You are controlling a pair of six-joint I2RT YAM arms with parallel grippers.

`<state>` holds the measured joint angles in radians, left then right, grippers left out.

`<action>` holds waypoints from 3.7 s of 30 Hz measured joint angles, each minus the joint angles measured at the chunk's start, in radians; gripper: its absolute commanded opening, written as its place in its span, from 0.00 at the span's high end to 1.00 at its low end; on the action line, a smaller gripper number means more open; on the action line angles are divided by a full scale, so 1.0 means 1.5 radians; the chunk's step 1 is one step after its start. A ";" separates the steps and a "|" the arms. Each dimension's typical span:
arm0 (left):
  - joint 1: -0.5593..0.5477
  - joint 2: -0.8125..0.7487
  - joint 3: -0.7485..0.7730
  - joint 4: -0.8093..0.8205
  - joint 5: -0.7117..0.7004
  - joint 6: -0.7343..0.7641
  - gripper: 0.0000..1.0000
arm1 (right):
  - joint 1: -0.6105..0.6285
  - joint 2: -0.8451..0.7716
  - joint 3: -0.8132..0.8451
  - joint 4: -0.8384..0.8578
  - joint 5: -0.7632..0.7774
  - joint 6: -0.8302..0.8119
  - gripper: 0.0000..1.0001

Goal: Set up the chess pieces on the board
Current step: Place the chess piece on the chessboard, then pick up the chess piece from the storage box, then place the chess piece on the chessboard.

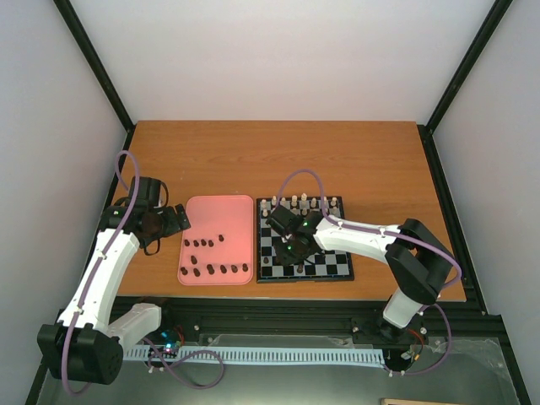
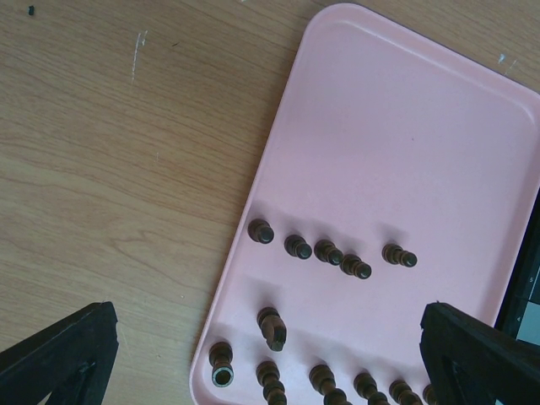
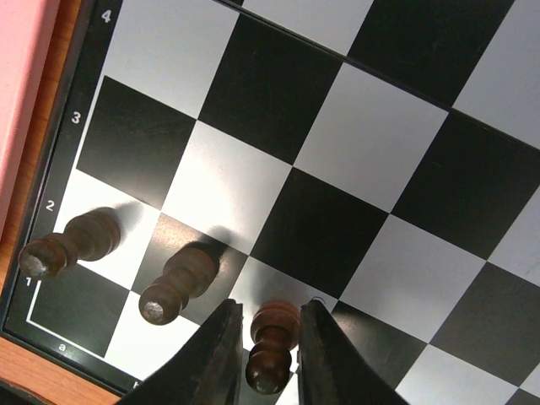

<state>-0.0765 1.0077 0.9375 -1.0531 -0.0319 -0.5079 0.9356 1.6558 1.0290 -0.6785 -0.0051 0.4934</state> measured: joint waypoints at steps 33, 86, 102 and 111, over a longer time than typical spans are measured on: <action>0.000 -0.001 0.008 -0.002 -0.004 0.006 0.00 | 0.006 0.252 0.431 -0.064 -0.026 -0.058 0.64; 0.000 -0.036 0.024 -0.022 -0.009 0.005 0.00 | 0.045 0.377 0.571 -0.138 -0.043 -0.106 0.97; 0.000 -0.034 0.008 -0.013 0.001 0.005 0.00 | -0.012 -0.023 0.091 -0.126 0.054 -0.010 0.97; 0.000 -0.027 0.008 -0.011 0.009 0.005 0.00 | -0.021 -0.050 0.011 -0.093 0.051 0.017 0.97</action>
<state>-0.0765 0.9676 0.9497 -1.0691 -0.0181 -0.5003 0.9043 1.5806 1.0454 -0.8185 0.0715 0.5190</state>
